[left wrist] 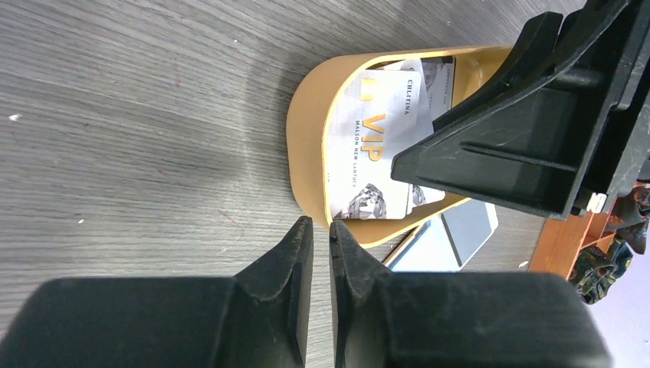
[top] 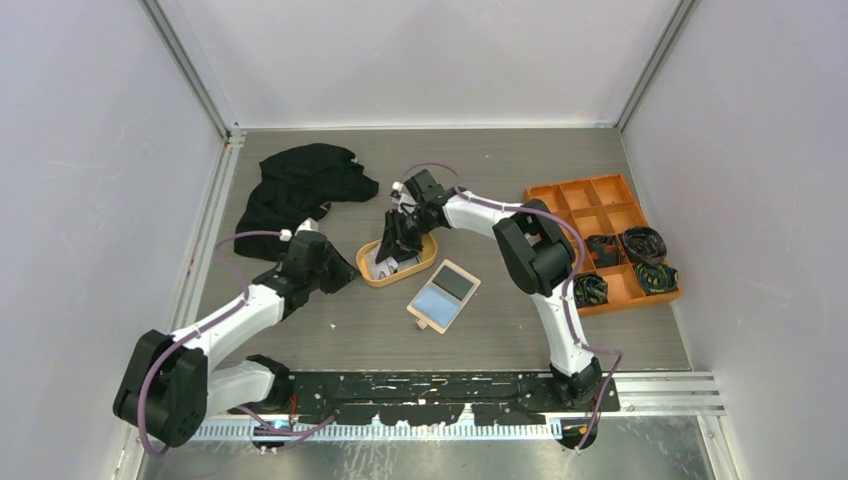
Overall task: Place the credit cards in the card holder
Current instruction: Pick up the credit card from the storage box.
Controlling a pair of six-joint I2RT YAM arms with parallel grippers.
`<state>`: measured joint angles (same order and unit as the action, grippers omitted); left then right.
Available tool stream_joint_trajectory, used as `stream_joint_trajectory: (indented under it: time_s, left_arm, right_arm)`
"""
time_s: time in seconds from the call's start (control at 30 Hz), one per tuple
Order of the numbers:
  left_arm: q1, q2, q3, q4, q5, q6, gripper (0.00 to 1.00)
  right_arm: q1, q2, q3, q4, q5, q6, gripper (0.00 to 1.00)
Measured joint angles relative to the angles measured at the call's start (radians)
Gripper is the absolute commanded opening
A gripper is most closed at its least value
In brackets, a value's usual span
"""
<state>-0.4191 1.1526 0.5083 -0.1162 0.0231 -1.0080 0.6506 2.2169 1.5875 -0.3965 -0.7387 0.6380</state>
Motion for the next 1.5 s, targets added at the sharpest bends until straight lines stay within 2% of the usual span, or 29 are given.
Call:
stream_joint_trajectory:
  time_s: [0.13,0.43,0.6,0.8,0.93,1.0,1.2,1.37,1.5]
  left_arm:
    - [0.000,-0.041,0.000,-0.032,-0.018,0.021,0.16]
    - [0.000,-0.121,0.000,-0.078,-0.027,0.045,0.17]
    - [0.000,-0.151,-0.006,-0.084,-0.026,0.047,0.17]
    - [0.000,-0.198,-0.034,-0.083,0.002,0.048,0.18]
    - [0.000,-0.234,-0.060,-0.066,0.029,0.050,0.34]
    - [0.000,-0.252,-0.079,-0.039,0.050,0.052,0.43]
    - [0.000,-0.276,-0.154,0.127,0.145,0.039,0.59]
    - [0.000,-0.270,-0.208,0.312,0.237,0.004,0.63]
    - [-0.002,-0.230,-0.261,0.543,0.304,-0.040,0.64]
  right_arm:
    - [-0.014,0.000,0.000,0.000,-0.013,-0.008,0.32]
    - [-0.042,0.000,0.000,-0.005,-0.033,-0.019,0.26]
    - [-0.057,-0.007,-0.006,-0.028,-0.032,-0.036,0.13]
    - [-0.066,-0.024,-0.008,-0.051,-0.027,-0.053,0.02]
    - [-0.079,-0.042,-0.008,-0.072,-0.007,-0.082,0.01]
    - [-0.087,-0.056,-0.008,-0.089,0.005,-0.106,0.01]
    - [-0.125,-0.125,-0.008,-0.163,0.041,-0.214,0.01]
    - [-0.159,-0.200,-0.036,-0.183,-0.023,-0.296,0.01]
    - [-0.197,-0.281,-0.106,-0.167,-0.130,-0.335,0.01]
